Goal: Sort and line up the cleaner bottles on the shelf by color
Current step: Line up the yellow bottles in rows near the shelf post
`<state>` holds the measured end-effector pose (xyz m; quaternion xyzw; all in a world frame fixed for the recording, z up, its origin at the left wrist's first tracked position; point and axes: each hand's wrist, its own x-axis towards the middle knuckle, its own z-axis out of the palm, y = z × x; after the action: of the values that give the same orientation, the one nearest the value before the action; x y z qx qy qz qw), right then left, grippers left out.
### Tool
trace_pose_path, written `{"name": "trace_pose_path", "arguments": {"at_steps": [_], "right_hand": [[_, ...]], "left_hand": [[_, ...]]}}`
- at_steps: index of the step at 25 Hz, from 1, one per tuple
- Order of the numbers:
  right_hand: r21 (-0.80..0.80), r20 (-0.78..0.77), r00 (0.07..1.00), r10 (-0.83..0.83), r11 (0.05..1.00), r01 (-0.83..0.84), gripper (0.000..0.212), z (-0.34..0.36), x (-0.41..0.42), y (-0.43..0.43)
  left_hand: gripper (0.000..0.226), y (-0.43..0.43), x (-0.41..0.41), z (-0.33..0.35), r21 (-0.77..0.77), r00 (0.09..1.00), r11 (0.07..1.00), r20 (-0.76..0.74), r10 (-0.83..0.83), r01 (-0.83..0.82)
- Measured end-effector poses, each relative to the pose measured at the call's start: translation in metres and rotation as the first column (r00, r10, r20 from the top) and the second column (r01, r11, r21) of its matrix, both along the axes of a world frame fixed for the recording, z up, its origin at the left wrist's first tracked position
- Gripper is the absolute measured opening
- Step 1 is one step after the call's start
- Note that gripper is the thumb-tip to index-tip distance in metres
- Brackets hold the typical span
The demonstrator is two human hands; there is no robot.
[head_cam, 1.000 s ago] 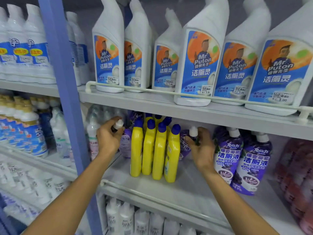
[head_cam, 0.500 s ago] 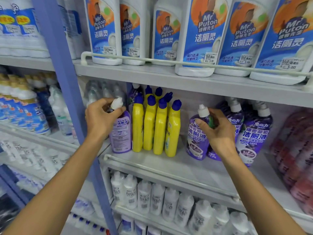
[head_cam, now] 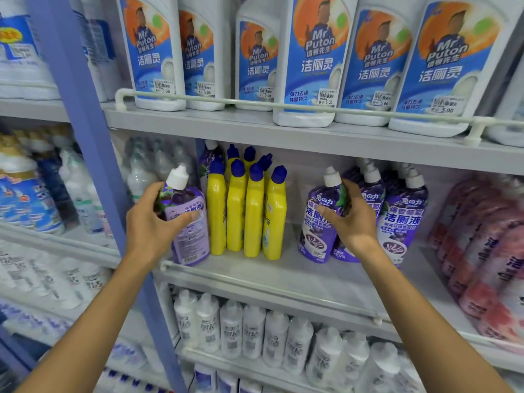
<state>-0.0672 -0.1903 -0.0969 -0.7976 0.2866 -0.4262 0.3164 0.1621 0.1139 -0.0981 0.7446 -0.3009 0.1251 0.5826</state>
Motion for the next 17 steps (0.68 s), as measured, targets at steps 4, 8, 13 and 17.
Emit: {"name": "trace_pose_path", "arguments": {"at_steps": [4, 8, 13, 17], "right_hand": [[0.032, -0.016, 0.999, 0.052, 0.998, -0.051, 0.081, 0.003, -0.01, 0.003], [0.047, -0.025, 0.997, 0.076, 0.996, -0.074, 0.083, 0.007, -0.03, 0.004], [0.019, -0.004, 0.992, 0.122, 0.992, -0.122, 0.072, 0.004, -0.081, -0.009], [0.043, 0.006, 0.992, 0.124, 0.991, -0.124, 0.066, 0.005, -0.122, -0.025]], "left_hand": [[0.057, -0.015, -0.028, 0.022, -0.044, 0.994, 0.993, 0.043, -0.105, 0.107], [0.059, -0.064, -0.06, 0.026, -0.021, 0.965, 0.965, 0.021, -0.262, 0.262], [0.059, -0.145, -0.108, 0.004, -0.007, 0.879, 0.884, -0.102, -0.466, 0.468], [0.055, -0.201, -0.147, -0.007, 0.0, 0.861, 0.864, -0.078, -0.502, 0.503]]}}
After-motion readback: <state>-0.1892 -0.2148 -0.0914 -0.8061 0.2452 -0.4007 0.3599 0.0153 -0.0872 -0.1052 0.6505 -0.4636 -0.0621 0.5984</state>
